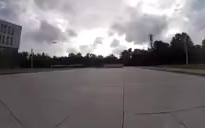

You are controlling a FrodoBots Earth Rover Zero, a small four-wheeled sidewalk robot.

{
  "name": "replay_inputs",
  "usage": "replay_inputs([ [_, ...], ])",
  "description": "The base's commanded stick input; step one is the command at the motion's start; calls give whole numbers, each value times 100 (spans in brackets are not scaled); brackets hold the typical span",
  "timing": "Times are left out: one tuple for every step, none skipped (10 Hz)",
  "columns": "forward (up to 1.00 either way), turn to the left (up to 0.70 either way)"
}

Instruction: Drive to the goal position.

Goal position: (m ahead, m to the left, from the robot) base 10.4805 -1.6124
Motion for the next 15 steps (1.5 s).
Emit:
replay_inputs([
  [70, 0],
  [70, 0],
  [70, 0],
  [70, 0],
  [70, 0],
  [70, 0],
  [70, 0],
  [70, 13],
  [70, 32],
  [70, 34],
  [70, 10],
  [70, 0],
  [70, 0],
  [70, -1],
  [70, -26],
])
